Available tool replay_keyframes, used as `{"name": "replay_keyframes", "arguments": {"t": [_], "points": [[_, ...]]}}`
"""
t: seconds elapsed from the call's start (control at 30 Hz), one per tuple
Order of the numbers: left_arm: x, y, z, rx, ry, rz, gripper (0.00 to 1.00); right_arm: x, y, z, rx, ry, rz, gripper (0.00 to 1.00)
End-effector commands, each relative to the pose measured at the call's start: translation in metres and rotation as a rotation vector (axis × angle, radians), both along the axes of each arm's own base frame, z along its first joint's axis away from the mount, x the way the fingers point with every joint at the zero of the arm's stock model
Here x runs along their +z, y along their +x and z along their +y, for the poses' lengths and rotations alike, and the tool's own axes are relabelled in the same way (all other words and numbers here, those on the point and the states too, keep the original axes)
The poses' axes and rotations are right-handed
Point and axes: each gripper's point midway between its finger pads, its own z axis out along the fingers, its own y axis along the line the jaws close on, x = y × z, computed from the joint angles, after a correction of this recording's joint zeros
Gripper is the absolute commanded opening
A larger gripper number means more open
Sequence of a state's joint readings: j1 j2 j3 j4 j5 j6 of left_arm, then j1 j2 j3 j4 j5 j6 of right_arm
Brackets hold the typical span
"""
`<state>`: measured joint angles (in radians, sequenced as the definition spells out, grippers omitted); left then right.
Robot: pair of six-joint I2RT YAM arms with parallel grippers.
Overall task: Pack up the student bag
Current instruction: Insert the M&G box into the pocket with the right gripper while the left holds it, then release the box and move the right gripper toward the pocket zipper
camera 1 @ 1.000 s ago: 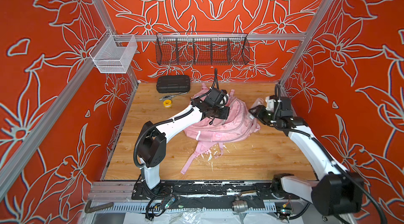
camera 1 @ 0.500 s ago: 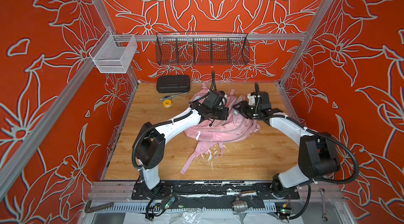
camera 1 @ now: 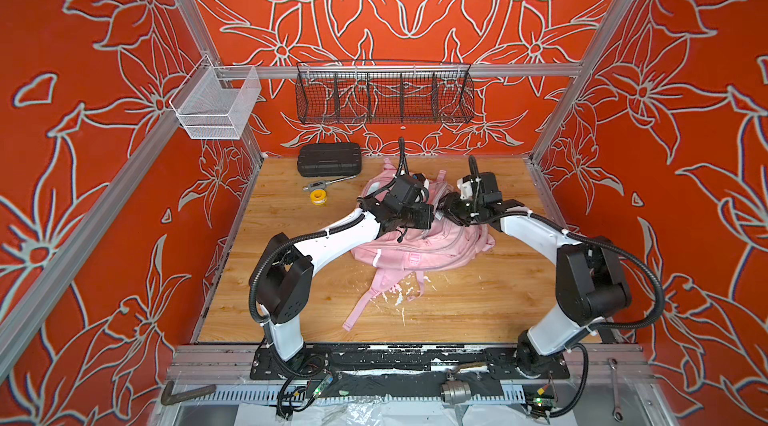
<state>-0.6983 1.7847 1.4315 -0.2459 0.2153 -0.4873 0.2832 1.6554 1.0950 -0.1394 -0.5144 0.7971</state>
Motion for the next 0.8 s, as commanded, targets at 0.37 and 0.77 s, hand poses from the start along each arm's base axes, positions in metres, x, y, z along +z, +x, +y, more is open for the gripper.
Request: {"name": "replay_keyframes", "arguments": {"t": [0.37, 0.77], "points": [[0.044, 0.005, -0.001, -0.001, -0.118, -0.145, 0.00, 0.025, -0.015, 0.000, 0.144, -0.128, -0.033, 0.97], [0.032, -0.002, -0.014, -0.093, -0.084, -0.116, 0.06, 0.050, -0.039, -0.118, -0.064, -0.523, -0.091, 0.97]]}}
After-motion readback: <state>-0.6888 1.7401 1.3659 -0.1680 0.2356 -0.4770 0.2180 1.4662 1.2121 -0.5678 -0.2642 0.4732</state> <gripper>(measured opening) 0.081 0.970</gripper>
